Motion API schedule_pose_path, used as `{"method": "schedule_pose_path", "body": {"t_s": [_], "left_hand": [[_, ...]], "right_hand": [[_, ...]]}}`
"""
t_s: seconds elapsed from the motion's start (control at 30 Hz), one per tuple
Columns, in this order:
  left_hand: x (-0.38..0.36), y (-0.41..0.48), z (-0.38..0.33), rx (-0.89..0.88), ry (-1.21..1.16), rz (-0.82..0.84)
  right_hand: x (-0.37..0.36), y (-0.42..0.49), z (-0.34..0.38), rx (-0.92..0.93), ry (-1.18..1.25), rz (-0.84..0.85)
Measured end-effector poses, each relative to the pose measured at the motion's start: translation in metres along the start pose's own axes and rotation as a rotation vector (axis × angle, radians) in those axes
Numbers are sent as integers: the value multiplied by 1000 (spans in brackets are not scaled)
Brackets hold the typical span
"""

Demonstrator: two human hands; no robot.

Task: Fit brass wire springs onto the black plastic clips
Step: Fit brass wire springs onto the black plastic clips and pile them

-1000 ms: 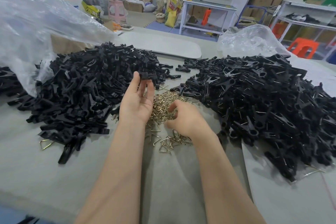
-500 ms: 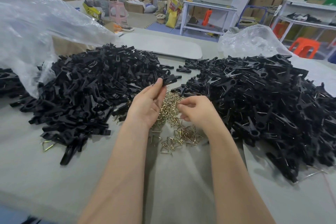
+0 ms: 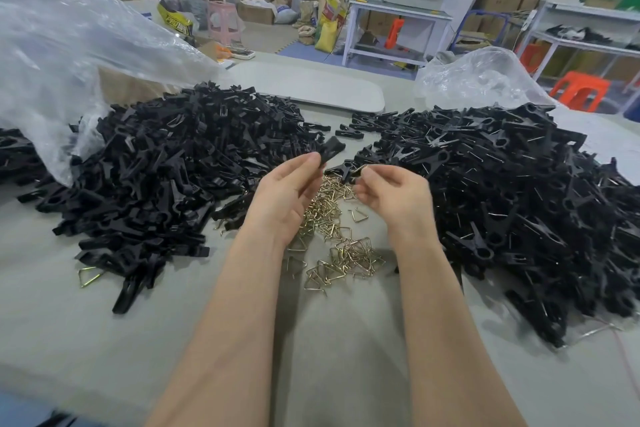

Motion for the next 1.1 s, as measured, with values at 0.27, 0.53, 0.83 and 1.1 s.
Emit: {"method": "schedule_pose_path", "body": {"t_s": [0.27,0.53,0.83,1.1], "left_hand": [[-14,-9,10,-144,791,166],[-16,-11,4,-463,1111,125],[-25,-15,5,-673,1276,194],[-25,-14,7,-654,1248,196]], "right_hand": [[1,0,1,-157,272,-3],[17,5,-1,-137,101,-80],[21,9,-5,-119,-120,-44],[19,10,-5,-34,-265,-55]]}}
Point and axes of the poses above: each hand's wrist, its own y-axis towards the middle knuckle, its own x-axis out of the back of the hand, z = x × y, the point moved 3 cm from there along y, towards the middle knuckle, and after that the axes turned 1 degree about x, right-handed, at the moved point
